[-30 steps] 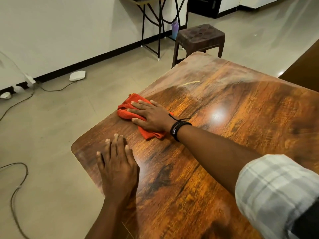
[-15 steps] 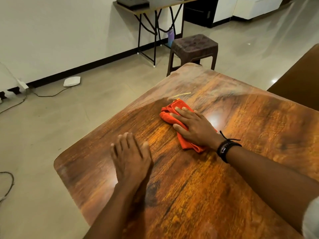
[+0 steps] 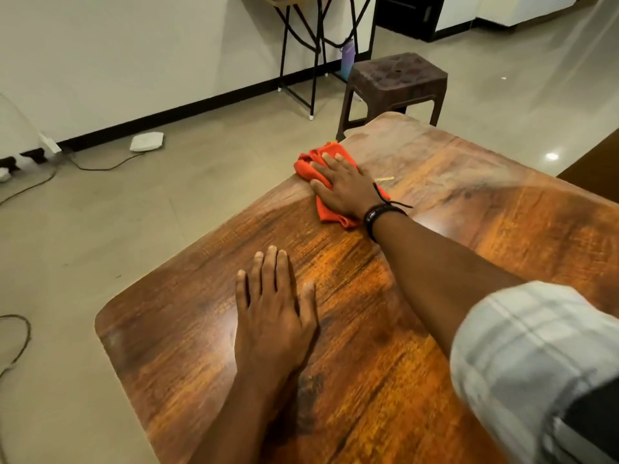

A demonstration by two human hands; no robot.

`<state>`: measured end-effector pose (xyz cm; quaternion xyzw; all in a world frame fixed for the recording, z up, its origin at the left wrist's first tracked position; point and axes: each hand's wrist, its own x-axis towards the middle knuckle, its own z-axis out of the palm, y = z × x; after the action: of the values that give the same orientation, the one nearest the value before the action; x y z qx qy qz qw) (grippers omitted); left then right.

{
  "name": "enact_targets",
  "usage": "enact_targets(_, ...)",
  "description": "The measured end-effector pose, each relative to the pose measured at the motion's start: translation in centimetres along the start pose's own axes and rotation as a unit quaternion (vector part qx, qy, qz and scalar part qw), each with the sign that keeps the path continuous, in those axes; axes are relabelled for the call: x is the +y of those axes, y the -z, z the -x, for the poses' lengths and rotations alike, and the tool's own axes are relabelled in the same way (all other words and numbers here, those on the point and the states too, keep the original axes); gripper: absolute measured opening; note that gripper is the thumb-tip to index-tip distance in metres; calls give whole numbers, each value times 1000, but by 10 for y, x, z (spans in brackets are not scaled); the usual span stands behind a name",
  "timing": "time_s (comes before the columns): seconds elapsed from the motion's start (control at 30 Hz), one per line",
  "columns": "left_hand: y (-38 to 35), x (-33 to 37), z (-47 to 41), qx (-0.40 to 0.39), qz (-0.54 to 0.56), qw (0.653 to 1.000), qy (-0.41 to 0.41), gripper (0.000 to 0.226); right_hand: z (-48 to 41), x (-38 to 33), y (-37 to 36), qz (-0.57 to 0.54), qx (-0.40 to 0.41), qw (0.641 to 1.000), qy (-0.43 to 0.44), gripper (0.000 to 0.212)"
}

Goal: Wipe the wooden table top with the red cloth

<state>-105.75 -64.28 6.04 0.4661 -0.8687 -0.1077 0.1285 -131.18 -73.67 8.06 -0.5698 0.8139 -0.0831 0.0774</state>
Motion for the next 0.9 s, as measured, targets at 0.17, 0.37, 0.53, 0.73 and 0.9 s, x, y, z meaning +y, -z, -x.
enact_targets(0.17, -1, -2, 3, 19, 5, 1000, 9, 67, 23, -60, -17, 27, -35, 987, 153, 55)
enact_targets(0.37, -1, -1, 5, 63, 38, 997, 7, 68, 65, -52, -16, 21, -60, 948, 311, 53)
enact_targets(0.53, -4, -1, 1, 24, 6, 1000, 10, 64, 37, 9, -1, 11, -8, 985, 171, 61)
enact_targets(0.73, 0, 0, 0, -1, 27, 1000, 8, 61, -1, -24, 2, -4, -91, 989, 121, 54)
enact_targets(0.9, 0, -1, -1, 7, 55, 998, -17, 54, -6, -107, 4, -27, -201, 943, 264, 51)
